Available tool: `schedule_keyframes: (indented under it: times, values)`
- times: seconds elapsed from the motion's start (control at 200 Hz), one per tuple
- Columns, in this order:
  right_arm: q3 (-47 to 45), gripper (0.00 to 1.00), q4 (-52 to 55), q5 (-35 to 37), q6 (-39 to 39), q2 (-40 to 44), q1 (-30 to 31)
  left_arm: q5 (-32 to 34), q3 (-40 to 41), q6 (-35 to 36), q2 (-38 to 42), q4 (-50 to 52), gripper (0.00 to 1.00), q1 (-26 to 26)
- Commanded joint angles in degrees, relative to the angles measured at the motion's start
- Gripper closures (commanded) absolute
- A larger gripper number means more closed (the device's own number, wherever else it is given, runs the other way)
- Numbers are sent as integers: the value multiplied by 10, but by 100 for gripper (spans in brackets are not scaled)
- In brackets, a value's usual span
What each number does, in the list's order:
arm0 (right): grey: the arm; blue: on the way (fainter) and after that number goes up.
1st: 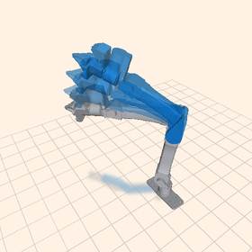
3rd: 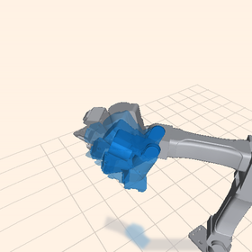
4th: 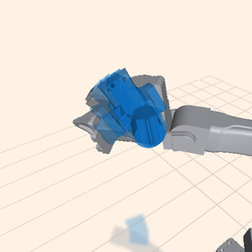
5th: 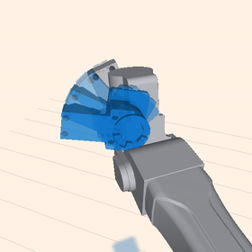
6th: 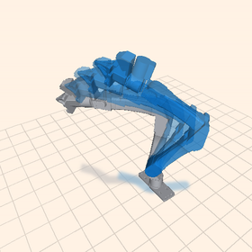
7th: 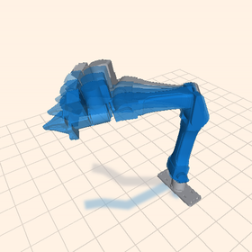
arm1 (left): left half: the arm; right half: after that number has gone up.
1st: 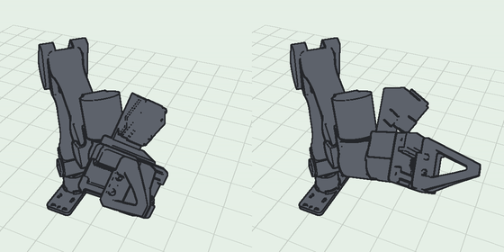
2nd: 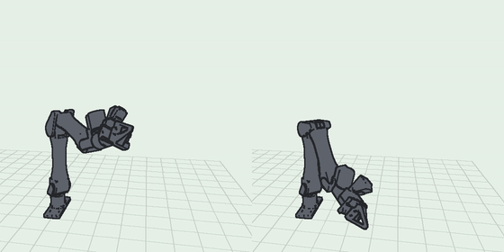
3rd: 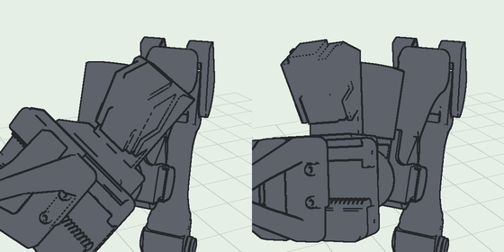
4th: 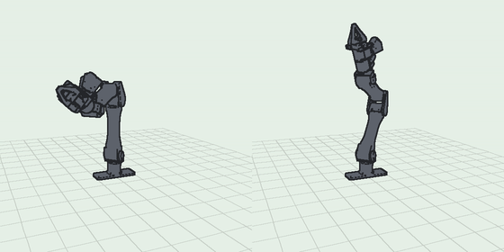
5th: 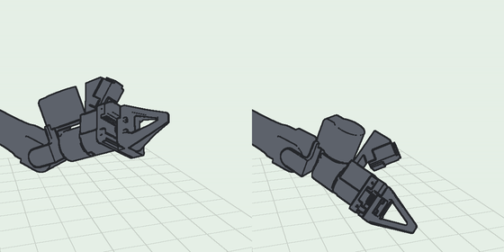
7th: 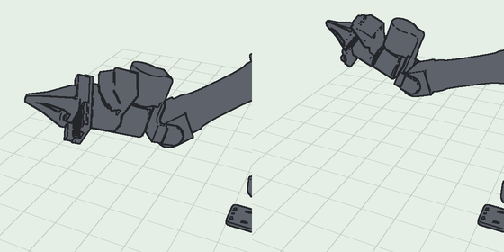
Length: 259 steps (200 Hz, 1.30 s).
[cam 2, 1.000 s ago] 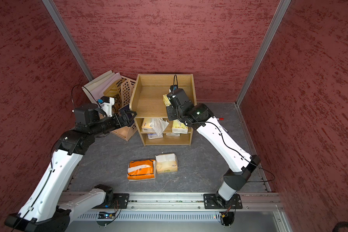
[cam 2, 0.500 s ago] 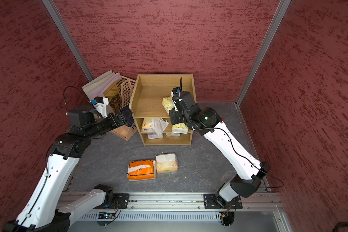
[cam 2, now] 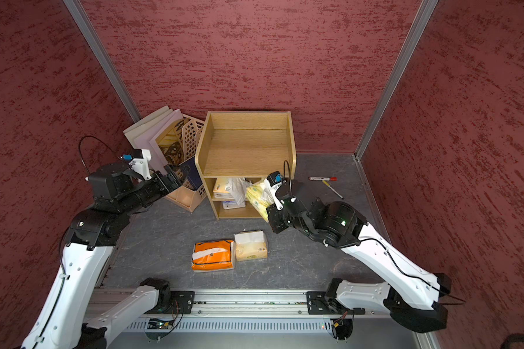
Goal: Remove the tissue boxes from the shelf
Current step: Pick up a box of tissues from the shelf, then place the box of tissues at the center of the board.
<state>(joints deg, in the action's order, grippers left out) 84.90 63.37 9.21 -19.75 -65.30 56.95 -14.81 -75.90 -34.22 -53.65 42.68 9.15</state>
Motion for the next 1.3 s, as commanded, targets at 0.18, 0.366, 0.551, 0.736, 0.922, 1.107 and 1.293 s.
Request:
schedule_keyframes:
  times: [0.18,0.366,0.551,0.736,0.922,1.107,1.293]
  values:
    - [-172,100,4,19,-66,74,32,1,7,-30,19,2,0,-4]
    - [-269,100,-5,43,-103,98,32,7,17,-38,29,6,0,-3]
    - [-353,100,-46,53,-137,105,31,2,23,-53,26,-6,0,-2]
    - [-384,100,-86,78,-180,90,32,-2,29,-63,21,-19,0,2]
    - [-406,83,-103,63,-213,61,31,-4,35,-65,22,-19,0,6]
    - [-393,50,-87,61,-231,50,31,-4,38,-64,24,-17,0,8]
    - [-359,46,-70,106,-246,99,31,-2,36,-58,22,-16,0,10]
